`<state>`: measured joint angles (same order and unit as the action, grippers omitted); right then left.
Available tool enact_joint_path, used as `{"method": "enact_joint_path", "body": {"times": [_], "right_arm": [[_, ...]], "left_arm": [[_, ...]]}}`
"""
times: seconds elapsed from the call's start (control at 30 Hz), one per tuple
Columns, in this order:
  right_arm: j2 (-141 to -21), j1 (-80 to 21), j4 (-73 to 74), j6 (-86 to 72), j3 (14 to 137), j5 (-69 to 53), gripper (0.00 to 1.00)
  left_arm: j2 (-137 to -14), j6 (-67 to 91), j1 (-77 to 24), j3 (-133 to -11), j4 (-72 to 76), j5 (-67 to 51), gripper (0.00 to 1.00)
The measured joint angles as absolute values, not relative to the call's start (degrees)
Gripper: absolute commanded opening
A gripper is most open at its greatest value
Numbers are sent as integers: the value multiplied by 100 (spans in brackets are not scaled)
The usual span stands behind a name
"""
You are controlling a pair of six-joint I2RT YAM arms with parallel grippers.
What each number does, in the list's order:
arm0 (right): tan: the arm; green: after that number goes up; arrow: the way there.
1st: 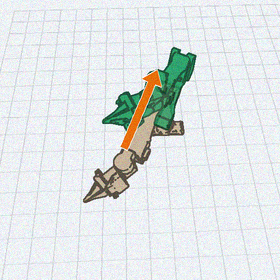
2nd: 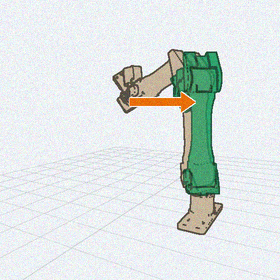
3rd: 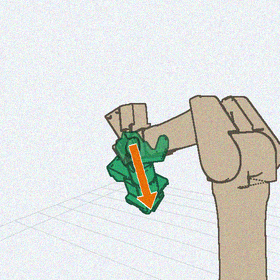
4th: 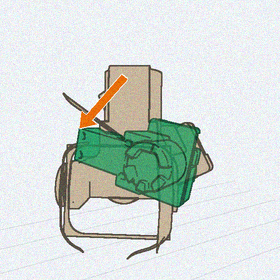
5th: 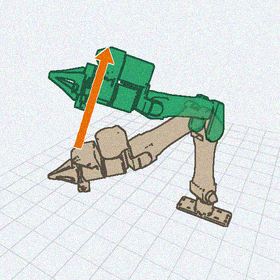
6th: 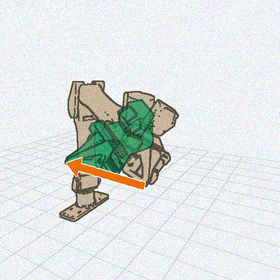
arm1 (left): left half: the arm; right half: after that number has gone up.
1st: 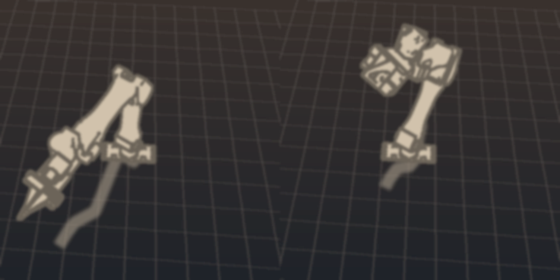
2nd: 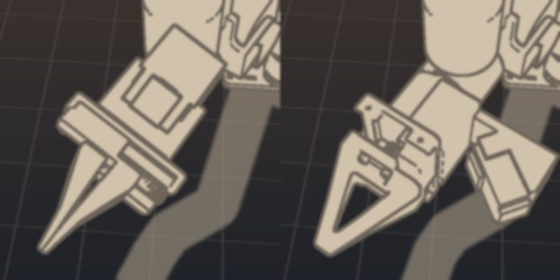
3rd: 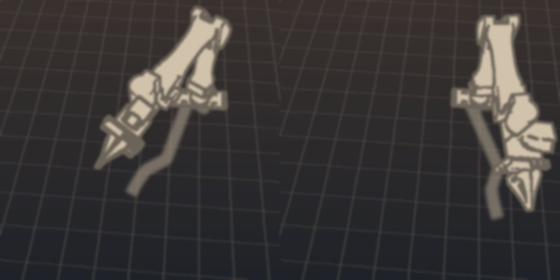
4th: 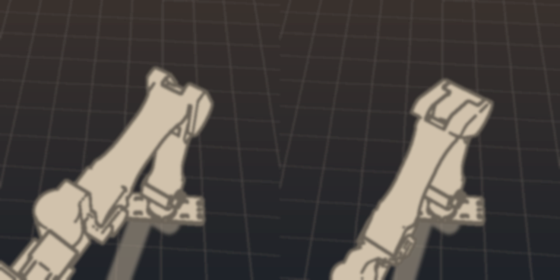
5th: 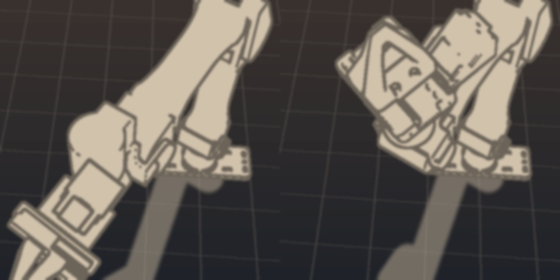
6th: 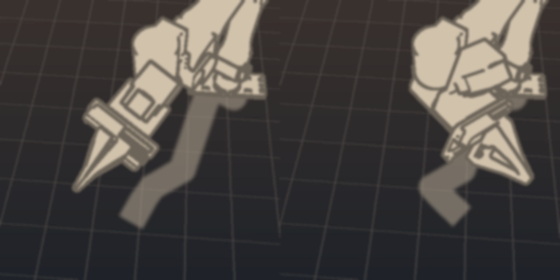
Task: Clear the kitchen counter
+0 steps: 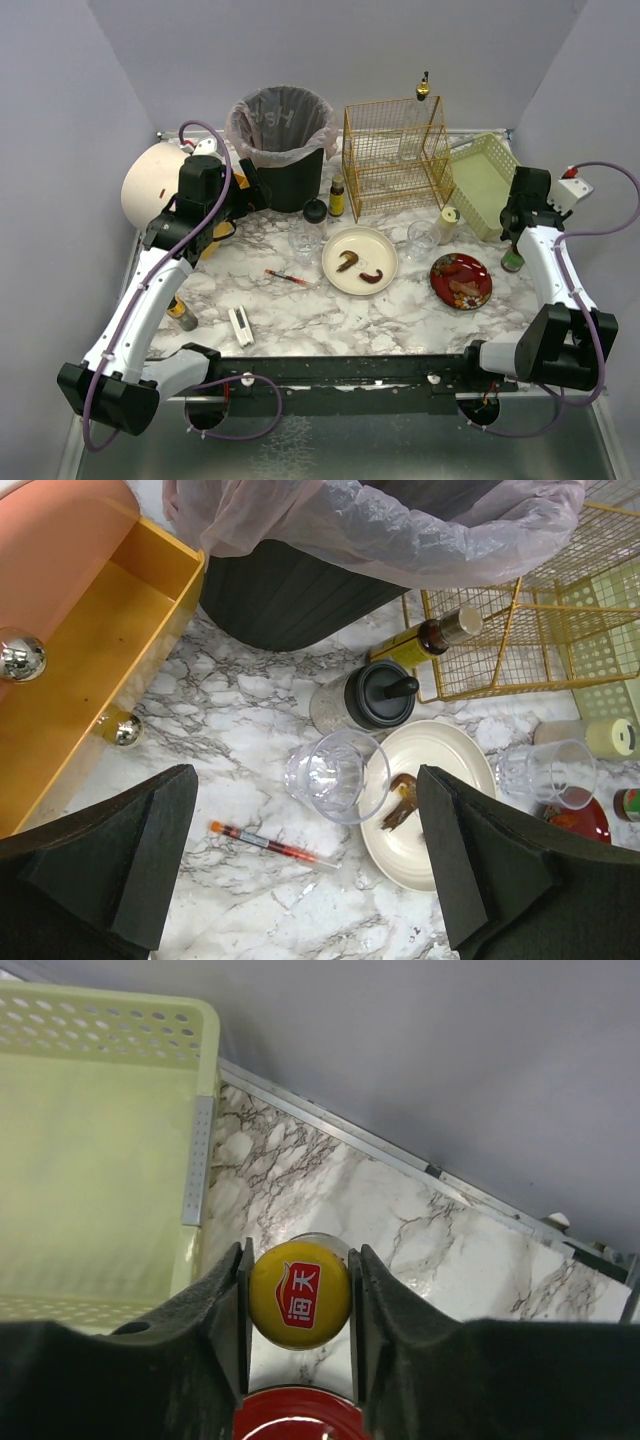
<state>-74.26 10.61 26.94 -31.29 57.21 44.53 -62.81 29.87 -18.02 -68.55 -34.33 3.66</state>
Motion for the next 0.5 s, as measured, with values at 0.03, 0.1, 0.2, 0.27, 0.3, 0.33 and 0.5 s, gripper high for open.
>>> {"method": "enact_joint_path", "body": {"times": [0.03,0.1,0.2,0.27,0.3,0.33,0.5], "right_arm": [[-7424,1061,2689,-3105,5721,4453,20],[-7413,1061,2665,-3055,5721,4405,10],[-7358,1061,2663,-2963,5719,4248,5],[-7312,1061,2670,-2893,5719,4156,5],[-7266,1061,2674,-2851,5719,4093,3],[-7223,1061,2681,-2825,5719,4053,2],[-6886,1061,2825,-2604,5815,3889,1]], "left_arm": [[-6287,3002,-1802,-6855,-3428,357,98],[-6287,3022,-1802,-6831,-3363,346,98],[-6285,3011,-1802,-6772,-3295,362,99],[-6285,2954,-1802,-6753,-3282,403,99],[-6285,2932,-1802,-6744,-3269,427,99],[-6283,2906,-1802,-6735,-3260,456,99],[-6274,2733,-1802,-6667,-3227,565,99]]}}
